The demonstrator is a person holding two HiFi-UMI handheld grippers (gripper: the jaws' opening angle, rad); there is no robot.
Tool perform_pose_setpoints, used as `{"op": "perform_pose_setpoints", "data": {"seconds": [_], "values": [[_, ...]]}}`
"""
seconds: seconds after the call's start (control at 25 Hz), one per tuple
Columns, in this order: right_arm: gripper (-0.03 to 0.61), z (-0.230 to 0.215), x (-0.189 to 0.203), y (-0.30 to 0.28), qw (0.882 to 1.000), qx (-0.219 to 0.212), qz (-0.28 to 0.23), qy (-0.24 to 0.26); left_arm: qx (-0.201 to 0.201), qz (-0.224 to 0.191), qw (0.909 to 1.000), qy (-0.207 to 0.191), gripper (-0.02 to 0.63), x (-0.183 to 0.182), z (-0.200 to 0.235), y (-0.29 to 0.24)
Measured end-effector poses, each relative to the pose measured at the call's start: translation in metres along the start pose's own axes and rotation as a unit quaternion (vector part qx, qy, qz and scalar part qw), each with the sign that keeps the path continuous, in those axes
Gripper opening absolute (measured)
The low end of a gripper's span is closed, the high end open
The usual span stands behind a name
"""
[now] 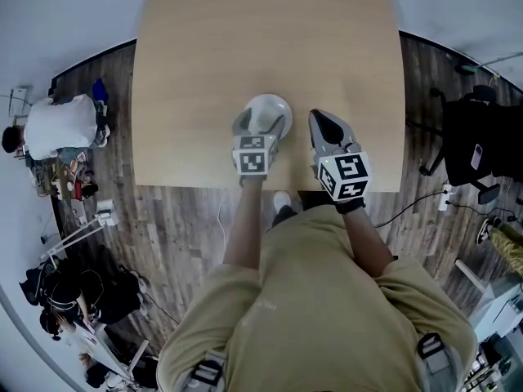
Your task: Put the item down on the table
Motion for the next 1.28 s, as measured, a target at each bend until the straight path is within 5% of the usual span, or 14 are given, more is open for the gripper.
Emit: {"op": "perform_pose_setpoints", "data": {"seconds": [0.28,0.68,1.0,1.28], "values": [[0.006,0.021,-0.027,0.031,0.999,0.001,-0.043,0.021,-0.022,-0.11,0.9936,-0.009,0.239,-0.038,-0.016,0.085],[0.006,0.066,-0.06,0.093,0.991,0.011,-0.121,0.057,-0.041,-0.253,0.966,-0.036,0.106,-0.064,-0.038,0.214],[0.006,0.095,-0.071,0.133,0.984,0.011,-0.16,0.073,-0.079,-0.297,0.9474,-0.088,0.013,-0.06,-0.06,0.276],[0.006,0.115,-0.074,0.153,0.979,0.013,-0.182,0.091,-0.099,-0.315,0.9378,-0.107,0.003,-0.05,-0.067,0.308]]}}
Point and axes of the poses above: the fingertips, and each gripper's own axes: y backward along the fingers, z to its left, x out of its underside, the point moved 6 cm from there along y, backward along the fingers, and after that the axes turned 11 degrees about x, right-handed, at the moved point
